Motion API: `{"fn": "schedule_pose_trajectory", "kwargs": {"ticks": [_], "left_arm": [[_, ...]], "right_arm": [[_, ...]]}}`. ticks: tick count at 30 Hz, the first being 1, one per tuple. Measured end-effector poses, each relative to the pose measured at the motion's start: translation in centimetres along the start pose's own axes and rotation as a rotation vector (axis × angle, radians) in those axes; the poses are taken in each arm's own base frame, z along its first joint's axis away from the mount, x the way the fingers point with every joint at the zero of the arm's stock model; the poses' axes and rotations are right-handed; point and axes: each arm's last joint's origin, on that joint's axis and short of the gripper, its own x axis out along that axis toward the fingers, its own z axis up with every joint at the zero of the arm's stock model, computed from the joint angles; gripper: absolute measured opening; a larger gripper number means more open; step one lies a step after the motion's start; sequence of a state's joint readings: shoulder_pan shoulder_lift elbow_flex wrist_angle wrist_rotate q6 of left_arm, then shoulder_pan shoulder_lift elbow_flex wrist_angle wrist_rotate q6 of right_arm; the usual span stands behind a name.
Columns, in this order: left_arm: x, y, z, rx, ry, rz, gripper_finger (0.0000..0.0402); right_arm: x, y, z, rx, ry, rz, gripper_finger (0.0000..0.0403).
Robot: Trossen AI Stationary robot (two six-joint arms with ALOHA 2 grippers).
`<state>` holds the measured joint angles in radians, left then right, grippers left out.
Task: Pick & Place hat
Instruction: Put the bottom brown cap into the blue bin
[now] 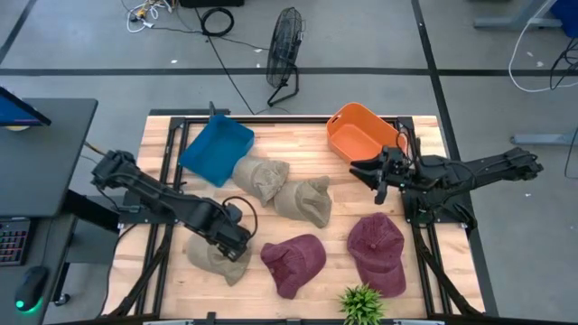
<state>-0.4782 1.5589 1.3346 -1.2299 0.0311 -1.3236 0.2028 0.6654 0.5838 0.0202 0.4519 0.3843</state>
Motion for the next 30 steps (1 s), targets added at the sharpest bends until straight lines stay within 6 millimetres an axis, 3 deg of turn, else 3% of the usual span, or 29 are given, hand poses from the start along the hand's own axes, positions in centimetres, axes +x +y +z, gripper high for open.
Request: {"fn": "schedule_pose_trajectory", "kwargs": {"ticks": [6,10,21,30], "left_arm": [[0.7,-0.3,0.1,0.005,0.004,0.024,0.0235],[1.9,-0.7,0.4,0.002,-0.019,0.086,0.0265],[6.9,-2.6,1.1,-0.035,0.076,0.191,0.027],[9.1,-2.7,2.5,-0.024,0.105,0.257,0.0264]], "right_arm": [[0.4,0.0,-0.6,-0.023,0.044,-0.018,0.0135],[0.6,-0.1,-0.9,-0.035,0.066,-0.027,0.0135],[0.7,0.0,-1.0,-0.039,0.073,-0.03,0.0135],[0.7,0.0,-1.0,-0.039,0.073,-0.029,0.0135]]}}
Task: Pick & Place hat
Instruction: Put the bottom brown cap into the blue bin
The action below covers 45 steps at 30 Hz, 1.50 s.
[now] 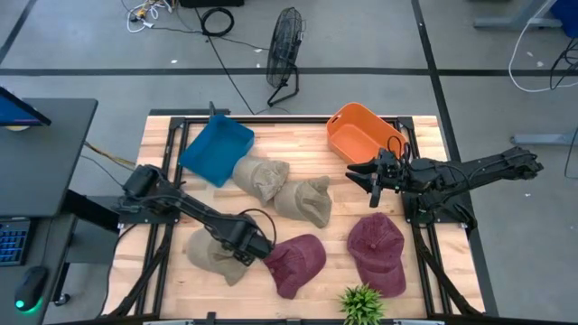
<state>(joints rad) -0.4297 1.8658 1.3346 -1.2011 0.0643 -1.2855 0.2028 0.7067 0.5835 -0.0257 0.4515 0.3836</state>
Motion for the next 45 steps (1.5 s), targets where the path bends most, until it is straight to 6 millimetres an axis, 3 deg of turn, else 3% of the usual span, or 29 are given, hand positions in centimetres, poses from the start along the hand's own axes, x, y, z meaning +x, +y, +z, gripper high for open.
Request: {"fn": "schedule_pose_trajectory", "kwargs": {"ticks": [8,20,25,29,39,45], "left_arm": [[1.8,-0.3,2.0,0.045,0.041,0.042,0.0244],[3.5,-1.2,2.4,0.071,0.043,0.056,0.0048],[3.6,-1.4,2.3,0.095,0.099,0.021,0.0011],[3.1,-1.4,1.9,0.167,0.162,-0.007,0.0043],[1.2,-1.7,0.2,0.398,0.156,0.05,0.0213],[3.5,-2.0,-1.4,0.494,0.132,0.099,0.026]], "right_arm": [[0.0,0.0,0.0,0.001,-0.001,0.0,0.0135],[0.0,0.0,0.0,0.027,-0.002,0.0,0.0135],[0.0,0.0,0.0,0.03,-0.002,0.001,0.0135],[0.0,0.0,0.1,0.037,-0.006,0.003,0.0135],[0.0,0.0,0.1,0.038,-0.007,0.003,0.0135],[0.0,0.0,0.1,0.037,-0.006,0.002,0.0135]]}}
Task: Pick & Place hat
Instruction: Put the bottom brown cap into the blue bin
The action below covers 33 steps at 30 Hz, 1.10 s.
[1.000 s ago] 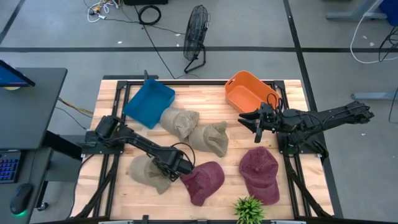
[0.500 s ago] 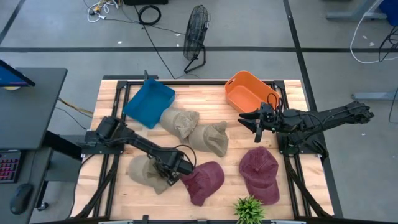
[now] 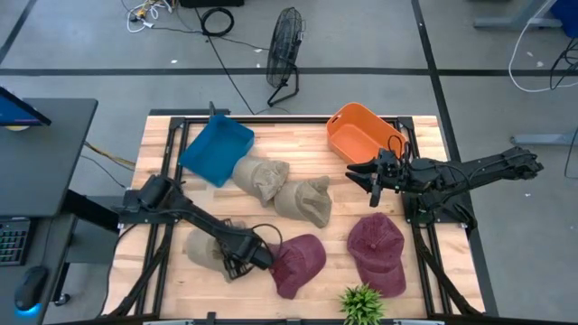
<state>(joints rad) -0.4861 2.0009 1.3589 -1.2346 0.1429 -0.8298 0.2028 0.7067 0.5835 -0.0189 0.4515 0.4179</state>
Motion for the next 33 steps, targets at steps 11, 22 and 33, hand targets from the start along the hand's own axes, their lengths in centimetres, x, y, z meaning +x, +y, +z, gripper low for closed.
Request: {"fn": "schedule_pose_trajectory", "kwargs": {"ticks": [11,22,33], "left_arm": [[2.5,0.0,-0.4,-0.058,0.007,0.009,0.0159],[1.9,-0.1,-0.2,-0.14,-0.01,0.015,0.0014],[-6.4,0.8,-0.9,-0.24,-0.073,-0.041,0.0009]], "right_arm": [[0.0,0.0,0.0,-0.001,0.002,-0.001,0.0135],[0.0,0.0,0.0,0.013,0.003,-0.002,0.0135],[0.0,0.0,0.0,0.057,0.001,-0.001,0.0135]]}}
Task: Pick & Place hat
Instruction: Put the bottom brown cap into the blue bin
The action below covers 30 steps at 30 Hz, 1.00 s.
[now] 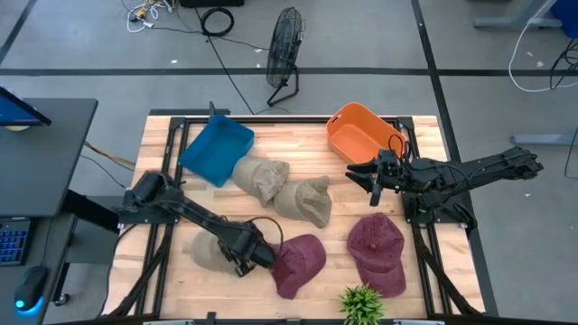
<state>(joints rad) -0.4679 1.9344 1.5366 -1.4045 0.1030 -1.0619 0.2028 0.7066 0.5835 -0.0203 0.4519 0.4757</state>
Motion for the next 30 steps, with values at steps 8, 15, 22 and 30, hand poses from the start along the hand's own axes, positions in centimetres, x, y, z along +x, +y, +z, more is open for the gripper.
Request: {"fn": "schedule_pose_trajectory", "kwargs": {"ticks": [8,15,22,30], "left_arm": [[-8.3,4.4,-1.0,-0.141,-0.194,-0.083,0.0009],[-12.7,10.5,-0.5,-0.35,-0.461,-0.14,0.001],[-14.1,16.9,3.1,-0.544,-0.647,0.003,0.0009],[-12.8,24.7,7.3,-0.672,-0.564,0.173,0.0008]], "right_arm": [[0.0,0.0,0.0,0.014,-0.001,0.0,0.0135],[0.0,0.0,0.1,0.019,-0.009,0.005,0.0135],[0.0,0.0,0.1,0.019,-0.009,0.005,0.0135],[0.0,0.0,0.1,0.019,-0.009,0.005,0.0135]]}}
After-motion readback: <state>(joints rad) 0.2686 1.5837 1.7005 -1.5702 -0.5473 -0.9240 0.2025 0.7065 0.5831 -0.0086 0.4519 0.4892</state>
